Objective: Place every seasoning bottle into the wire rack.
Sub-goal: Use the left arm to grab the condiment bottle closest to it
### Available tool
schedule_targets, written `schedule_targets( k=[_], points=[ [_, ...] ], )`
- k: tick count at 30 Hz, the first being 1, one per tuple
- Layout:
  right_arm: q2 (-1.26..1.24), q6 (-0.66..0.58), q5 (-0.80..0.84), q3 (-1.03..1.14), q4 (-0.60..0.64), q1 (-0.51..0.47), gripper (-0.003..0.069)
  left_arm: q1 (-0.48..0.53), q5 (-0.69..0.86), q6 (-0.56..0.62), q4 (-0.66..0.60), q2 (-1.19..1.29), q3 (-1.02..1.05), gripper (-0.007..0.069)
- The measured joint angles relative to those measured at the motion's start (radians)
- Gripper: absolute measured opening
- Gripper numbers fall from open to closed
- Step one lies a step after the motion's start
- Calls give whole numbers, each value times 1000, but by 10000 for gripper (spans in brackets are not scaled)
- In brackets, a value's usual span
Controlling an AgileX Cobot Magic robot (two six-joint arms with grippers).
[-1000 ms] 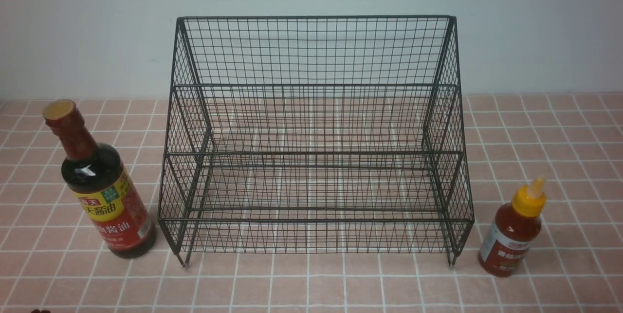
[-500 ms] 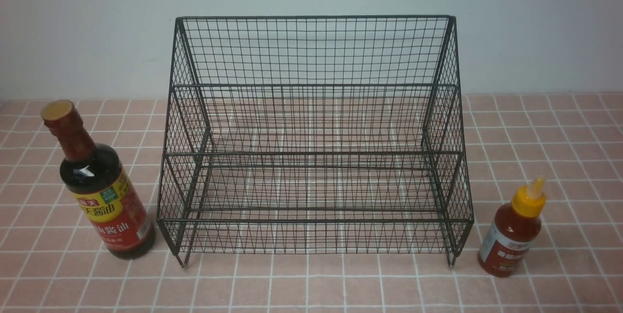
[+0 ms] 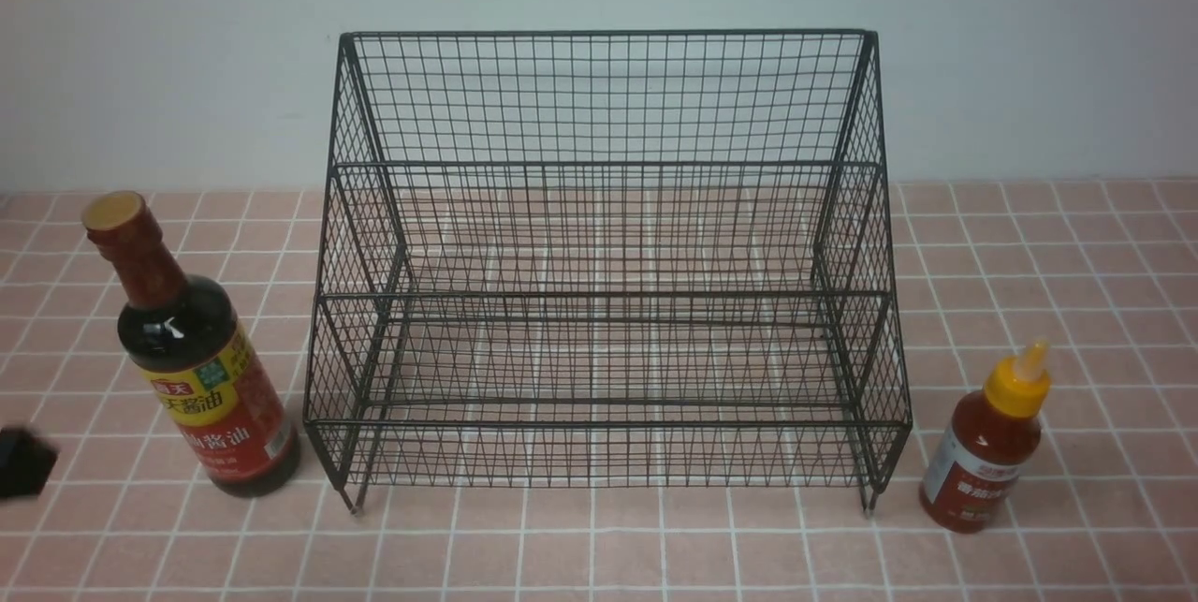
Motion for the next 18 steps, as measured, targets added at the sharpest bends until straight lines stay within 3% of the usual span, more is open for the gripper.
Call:
schedule_targets(
  k=[3, 13, 18],
  points=[
    [0, 0, 0, 0, 0, 0, -9, 0, -9, 0, 4, 113, -50, 101],
    [0, 0, 0, 0, 0, 0, -9, 0, -104, -11, 56, 338, -96, 505],
    [0, 0, 0, 0, 0, 0, -9, 0, -170, -11, 97, 413, -97, 573]
  ],
)
